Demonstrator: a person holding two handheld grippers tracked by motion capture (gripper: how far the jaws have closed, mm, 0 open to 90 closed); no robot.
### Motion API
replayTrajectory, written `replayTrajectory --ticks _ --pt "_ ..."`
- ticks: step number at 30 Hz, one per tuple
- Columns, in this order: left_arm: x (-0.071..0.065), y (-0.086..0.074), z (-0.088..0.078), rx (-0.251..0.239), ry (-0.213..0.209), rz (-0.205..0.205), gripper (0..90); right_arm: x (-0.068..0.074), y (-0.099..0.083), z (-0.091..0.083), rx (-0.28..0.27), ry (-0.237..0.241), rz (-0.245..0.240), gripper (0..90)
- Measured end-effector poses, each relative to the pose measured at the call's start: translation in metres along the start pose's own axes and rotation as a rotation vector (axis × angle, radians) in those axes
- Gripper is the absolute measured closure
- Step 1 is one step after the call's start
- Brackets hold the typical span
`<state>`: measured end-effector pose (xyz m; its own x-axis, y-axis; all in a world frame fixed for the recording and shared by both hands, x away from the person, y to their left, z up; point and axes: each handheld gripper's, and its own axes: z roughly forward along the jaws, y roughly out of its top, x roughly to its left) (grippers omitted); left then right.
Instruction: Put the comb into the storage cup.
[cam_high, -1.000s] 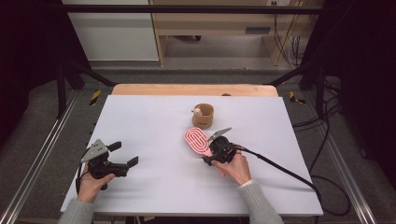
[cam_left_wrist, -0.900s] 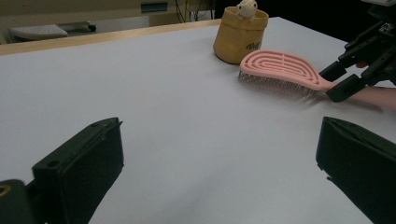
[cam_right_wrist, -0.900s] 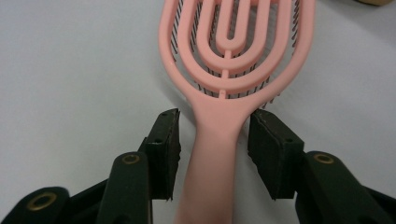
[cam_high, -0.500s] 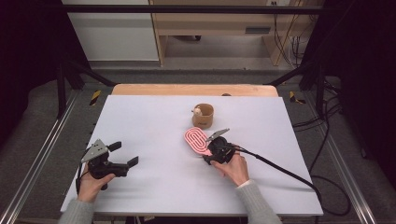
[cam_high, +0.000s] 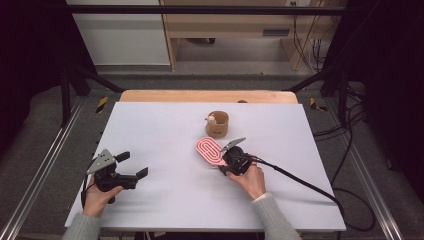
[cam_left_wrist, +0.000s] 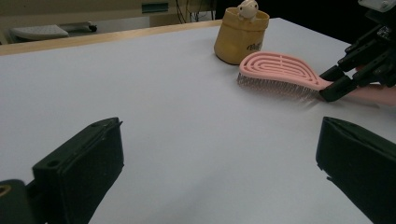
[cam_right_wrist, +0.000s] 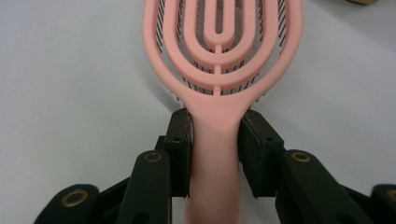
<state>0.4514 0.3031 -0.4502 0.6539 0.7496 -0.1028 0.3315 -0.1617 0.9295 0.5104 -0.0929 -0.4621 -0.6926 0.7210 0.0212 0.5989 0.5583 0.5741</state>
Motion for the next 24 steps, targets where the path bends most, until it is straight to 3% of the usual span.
replayTrajectory --ticks 17,24 --pt "0.0002 -0.0002 0.0004 0.001 -0.002 0.001 0.6 0.0013 -0.0005 -0.0021 0.015 -0.012 0.006 69.2" --pt "-0.0001 0.0001 0.0000 -0.001 -0.001 0.001 0.6 0.0008 0.0002 -0.0074 0.004 0.007 0.013 69.4"
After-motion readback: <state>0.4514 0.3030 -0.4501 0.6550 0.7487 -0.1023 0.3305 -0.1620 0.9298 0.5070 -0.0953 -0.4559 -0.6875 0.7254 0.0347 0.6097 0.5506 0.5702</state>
